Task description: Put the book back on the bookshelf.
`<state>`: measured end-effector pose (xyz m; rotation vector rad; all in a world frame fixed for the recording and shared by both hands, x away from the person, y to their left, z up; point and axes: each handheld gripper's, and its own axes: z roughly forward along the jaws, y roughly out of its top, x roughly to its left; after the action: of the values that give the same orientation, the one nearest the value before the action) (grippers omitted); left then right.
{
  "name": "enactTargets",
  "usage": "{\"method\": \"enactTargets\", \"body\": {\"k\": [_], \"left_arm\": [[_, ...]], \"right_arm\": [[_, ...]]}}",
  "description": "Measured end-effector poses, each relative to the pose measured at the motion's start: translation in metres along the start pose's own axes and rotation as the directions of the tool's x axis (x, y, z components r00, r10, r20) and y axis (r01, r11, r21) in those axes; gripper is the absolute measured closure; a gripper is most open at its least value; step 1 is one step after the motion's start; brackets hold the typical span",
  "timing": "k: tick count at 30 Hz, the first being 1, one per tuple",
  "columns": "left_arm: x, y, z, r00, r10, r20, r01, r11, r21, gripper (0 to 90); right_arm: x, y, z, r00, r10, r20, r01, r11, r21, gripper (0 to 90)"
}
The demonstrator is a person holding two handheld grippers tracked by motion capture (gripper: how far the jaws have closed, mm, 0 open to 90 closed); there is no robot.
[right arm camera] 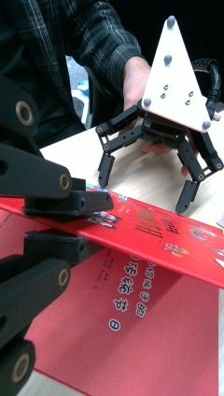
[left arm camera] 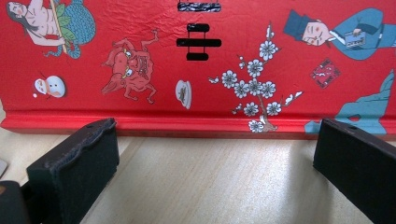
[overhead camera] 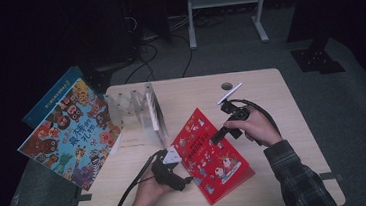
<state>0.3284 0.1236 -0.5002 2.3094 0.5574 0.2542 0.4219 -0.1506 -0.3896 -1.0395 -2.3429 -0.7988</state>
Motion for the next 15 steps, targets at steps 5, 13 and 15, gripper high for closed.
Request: {"method": "enactTargets", "body": {"k": [5, 13, 15], "left_arm": [[0.0, 0.0, 0.0, 1.0, 0.0, 0.0, 0.0, 1.0, 0.0, 0.0], [0.0, 0.0, 0.0, 1.0, 0.001, 0.0, -0.001, 1.0, 0.0, 0.0], [0.0, 0.0, 0.0, 1.0, 0.001, 0.0, -0.001, 1.0, 0.0, 0.0]], "right_arm": [[0.003, 0.001, 0.0, 0.9999, 0.01, 0.009, -0.01, 1.0, 0.004, 81.7], [0.011, 0.007, 0.001, 0.9992, 0.011, 0.038, -0.012, 0.999, 0.032, 81.6], [0.013, 0.008, 0.001, 0.999, 0.013, 0.043, -0.015, 0.999, 0.039, 81.4]]}}
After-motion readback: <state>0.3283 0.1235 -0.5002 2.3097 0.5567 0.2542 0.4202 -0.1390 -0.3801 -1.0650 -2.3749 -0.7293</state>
